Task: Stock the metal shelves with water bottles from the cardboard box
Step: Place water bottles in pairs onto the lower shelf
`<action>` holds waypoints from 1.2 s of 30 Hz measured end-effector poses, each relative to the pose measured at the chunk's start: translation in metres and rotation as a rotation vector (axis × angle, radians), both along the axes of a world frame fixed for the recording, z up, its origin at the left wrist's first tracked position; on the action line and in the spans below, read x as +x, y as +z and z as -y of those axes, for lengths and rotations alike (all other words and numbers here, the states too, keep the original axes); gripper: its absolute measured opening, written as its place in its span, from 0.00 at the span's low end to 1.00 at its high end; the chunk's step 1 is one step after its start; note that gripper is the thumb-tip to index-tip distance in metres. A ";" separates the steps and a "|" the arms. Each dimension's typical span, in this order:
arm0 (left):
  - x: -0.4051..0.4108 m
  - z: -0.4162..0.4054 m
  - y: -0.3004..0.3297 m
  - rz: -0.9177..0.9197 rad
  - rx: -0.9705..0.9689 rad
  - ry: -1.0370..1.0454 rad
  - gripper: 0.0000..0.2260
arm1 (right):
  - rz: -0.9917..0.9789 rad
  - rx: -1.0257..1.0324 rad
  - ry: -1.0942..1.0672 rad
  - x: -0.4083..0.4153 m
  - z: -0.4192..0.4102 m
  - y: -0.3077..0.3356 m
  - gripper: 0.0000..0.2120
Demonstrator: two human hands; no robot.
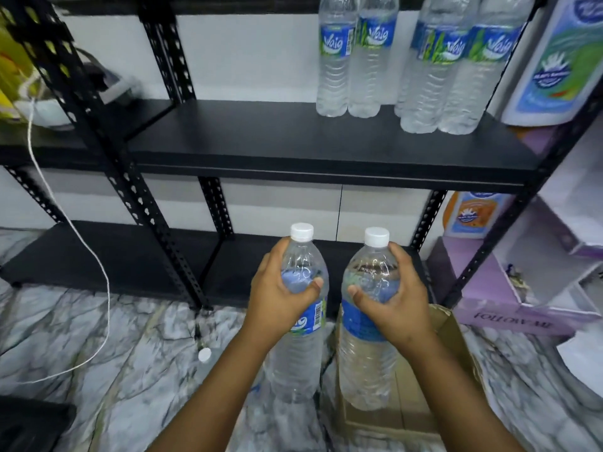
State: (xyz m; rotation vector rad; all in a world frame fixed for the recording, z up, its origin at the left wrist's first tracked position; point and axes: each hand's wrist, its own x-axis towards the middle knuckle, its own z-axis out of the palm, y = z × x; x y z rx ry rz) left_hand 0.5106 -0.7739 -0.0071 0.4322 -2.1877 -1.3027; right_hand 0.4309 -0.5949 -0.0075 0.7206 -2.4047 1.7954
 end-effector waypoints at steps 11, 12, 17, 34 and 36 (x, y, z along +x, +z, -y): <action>-0.013 0.052 0.036 -0.110 -0.038 -0.117 0.32 | -0.089 -0.063 -0.084 0.002 0.053 0.040 0.37; -0.015 0.054 0.039 -0.116 -0.043 -0.118 0.32 | -0.102 -0.071 -0.085 0.000 0.055 0.043 0.37; -0.023 0.054 0.054 -0.152 -0.060 -0.122 0.32 | -0.146 -0.095 -0.078 -0.007 0.058 0.058 0.35; -0.072 0.044 0.119 -0.279 -0.135 -0.088 0.31 | -0.338 -0.182 -0.047 -0.064 0.052 0.133 0.35; -0.081 0.047 0.128 -0.303 -0.141 -0.075 0.32 | -0.362 -0.202 -0.063 -0.072 0.055 0.147 0.35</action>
